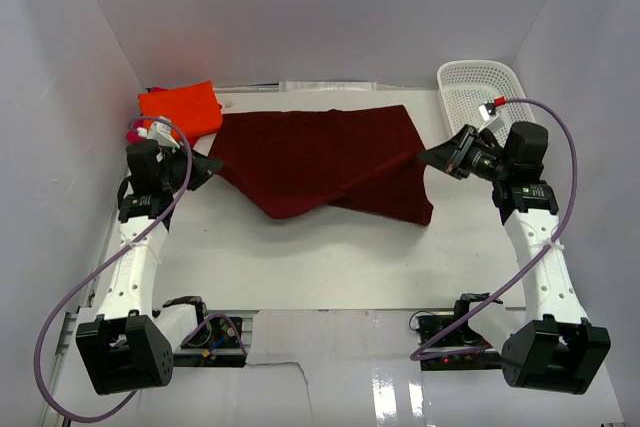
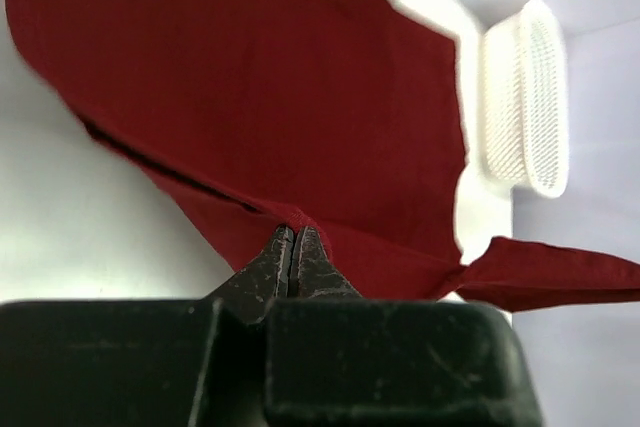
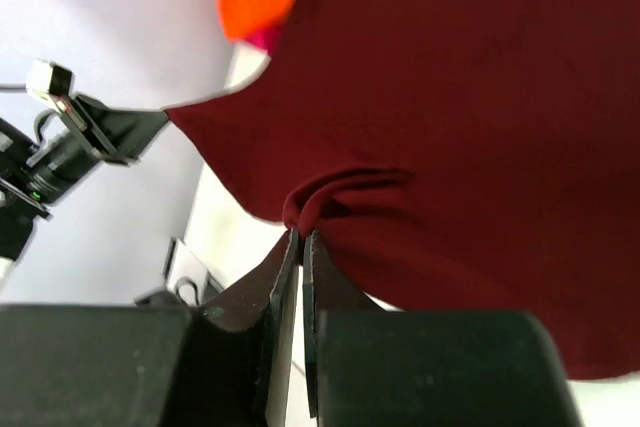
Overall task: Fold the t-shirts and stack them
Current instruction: Flatten out the tshirt
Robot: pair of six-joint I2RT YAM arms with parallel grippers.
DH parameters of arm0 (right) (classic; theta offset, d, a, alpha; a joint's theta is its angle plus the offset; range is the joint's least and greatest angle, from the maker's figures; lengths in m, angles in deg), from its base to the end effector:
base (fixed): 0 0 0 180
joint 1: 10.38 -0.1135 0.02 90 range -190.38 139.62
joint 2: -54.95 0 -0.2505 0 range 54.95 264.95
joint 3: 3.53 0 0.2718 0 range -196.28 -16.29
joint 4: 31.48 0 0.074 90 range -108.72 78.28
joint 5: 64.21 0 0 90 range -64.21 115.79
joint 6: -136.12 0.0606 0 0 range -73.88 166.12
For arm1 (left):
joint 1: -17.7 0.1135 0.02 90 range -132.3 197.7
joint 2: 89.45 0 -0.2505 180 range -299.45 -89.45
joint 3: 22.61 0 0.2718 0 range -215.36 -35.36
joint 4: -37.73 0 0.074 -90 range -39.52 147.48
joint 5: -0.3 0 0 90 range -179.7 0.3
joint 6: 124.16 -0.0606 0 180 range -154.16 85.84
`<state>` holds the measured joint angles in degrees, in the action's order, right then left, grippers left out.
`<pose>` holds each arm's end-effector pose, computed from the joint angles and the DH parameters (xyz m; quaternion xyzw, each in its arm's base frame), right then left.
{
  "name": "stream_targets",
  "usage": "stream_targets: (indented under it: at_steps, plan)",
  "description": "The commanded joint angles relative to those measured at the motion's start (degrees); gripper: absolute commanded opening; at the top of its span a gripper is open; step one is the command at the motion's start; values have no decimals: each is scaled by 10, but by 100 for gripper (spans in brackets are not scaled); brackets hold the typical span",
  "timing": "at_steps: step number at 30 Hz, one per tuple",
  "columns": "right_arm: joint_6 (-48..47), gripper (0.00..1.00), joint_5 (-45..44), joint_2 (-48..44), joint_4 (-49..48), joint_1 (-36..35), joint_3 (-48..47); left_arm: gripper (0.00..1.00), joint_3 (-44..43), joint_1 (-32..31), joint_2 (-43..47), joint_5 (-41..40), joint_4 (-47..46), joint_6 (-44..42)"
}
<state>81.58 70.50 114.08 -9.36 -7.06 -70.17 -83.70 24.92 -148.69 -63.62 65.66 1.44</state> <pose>0.2762 0.0267 0.3345 0.0236 0.7675 0.4457 0.4601 0.2800 0.0086 0.2811 -0.1905 0.8131 -0.3120 0.4530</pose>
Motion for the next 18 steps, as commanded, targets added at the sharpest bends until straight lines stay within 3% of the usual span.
stream_targets:
  at_steps: [1, 7, 11, 18]
  plan:
    - [-79, 8, -14, -13, 194, 0, -22, 0, 15, 1, 4, 12, 108, -19]
    - [-191, 8, -82, 10, 389, -14, -41, 0, 30, 1, -28, -21, 232, -58]
    - [-208, 8, -119, 1, 426, -60, -12, 0, 42, 2, -42, -18, 262, -50]
    - [-202, 8, -117, -27, 418, -65, 17, 0, 67, 1, -26, 14, 265, -30]
